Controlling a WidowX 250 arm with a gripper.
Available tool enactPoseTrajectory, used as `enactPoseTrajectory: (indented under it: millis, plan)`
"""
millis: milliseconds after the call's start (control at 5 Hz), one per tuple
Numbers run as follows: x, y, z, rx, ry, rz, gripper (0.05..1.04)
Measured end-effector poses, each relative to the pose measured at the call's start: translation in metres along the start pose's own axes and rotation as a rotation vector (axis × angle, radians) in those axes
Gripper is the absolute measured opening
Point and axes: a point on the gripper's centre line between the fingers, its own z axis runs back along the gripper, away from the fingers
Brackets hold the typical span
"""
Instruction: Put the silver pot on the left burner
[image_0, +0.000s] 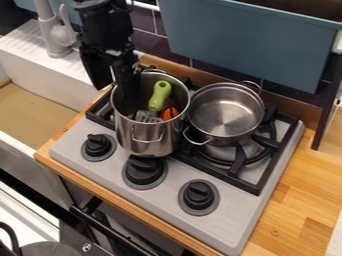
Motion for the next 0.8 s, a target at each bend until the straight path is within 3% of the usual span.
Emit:
enactPoseTrajectory:
  millis: [400, 800]
  plan:
    - [0.005, 0.005, -0.008, 0.068, -0.038, 0.087, 0.955]
    - [0.003, 0.014, -0.002, 0.101, 0.016, 0.118, 0.395]
